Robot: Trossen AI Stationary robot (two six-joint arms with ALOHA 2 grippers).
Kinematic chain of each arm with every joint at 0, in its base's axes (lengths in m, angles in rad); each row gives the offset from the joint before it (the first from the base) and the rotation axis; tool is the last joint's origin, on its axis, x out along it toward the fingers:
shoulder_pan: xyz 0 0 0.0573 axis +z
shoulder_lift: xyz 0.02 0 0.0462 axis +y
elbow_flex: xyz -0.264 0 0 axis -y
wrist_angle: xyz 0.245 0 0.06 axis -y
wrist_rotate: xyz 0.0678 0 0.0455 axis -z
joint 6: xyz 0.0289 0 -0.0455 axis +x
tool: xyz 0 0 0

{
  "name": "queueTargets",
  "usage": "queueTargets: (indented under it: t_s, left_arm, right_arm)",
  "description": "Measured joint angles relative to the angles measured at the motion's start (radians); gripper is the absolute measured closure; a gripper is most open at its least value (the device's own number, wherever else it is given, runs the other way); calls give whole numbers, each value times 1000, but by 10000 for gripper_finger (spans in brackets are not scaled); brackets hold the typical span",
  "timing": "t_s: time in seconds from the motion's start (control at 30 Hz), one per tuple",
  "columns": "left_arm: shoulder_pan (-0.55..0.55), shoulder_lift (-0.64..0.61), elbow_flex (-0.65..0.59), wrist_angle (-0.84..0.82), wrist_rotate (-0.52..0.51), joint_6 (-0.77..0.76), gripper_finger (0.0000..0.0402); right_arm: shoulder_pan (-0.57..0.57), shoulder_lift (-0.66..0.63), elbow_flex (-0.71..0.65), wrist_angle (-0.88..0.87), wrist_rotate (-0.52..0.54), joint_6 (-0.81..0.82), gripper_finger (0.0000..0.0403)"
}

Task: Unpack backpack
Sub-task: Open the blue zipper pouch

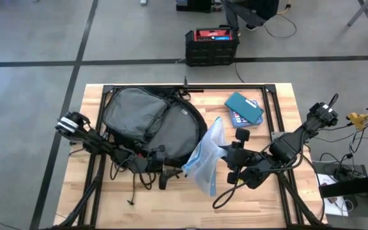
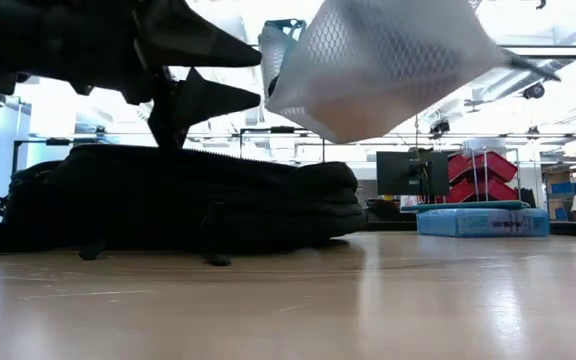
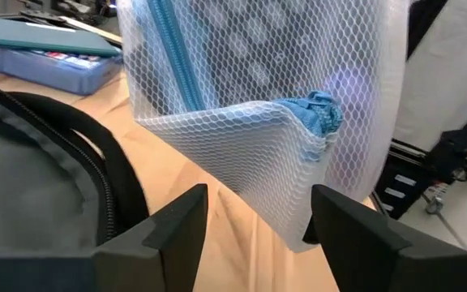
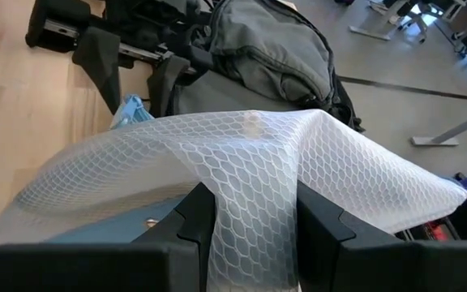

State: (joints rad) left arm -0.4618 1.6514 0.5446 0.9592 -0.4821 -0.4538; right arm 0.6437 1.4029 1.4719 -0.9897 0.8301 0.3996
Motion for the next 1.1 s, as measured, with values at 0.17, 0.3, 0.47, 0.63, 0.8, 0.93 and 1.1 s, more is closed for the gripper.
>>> queueTargets:
  t_s: [0.17, 0.3, 0.47, 0.63, 0.8, 0.93, 1.1]
  left_arm:
    - [-4, -1, 0, 3, 1, 21, 207]
    - [-26, -3, 0, 8, 18, 58, 202]
    - [-35, -11, 1, 7, 20, 44, 189]
    - [-24, 16, 1, 38, -2, 22, 184]
    - [-18, 47, 1, 128, -6, 33, 193]
    - [1, 68, 1, 147, -17, 26, 211]
    - [30, 106, 37, 166, -33, 29, 261]
  right_arm:
    - [0, 0, 0, 0, 0, 0, 310]
    - [0, 0, 0, -2, -1, 0, 310]
    - [0, 0, 0, -2, -1, 0, 310]
    - [-1, 0, 0, 0, 1, 0, 310]
    - [-1, 0, 0, 0, 1, 5, 310]
    - [-3, 0, 0, 2, 2, 7, 310]
    - [-3, 0, 0, 2, 6, 8, 310]
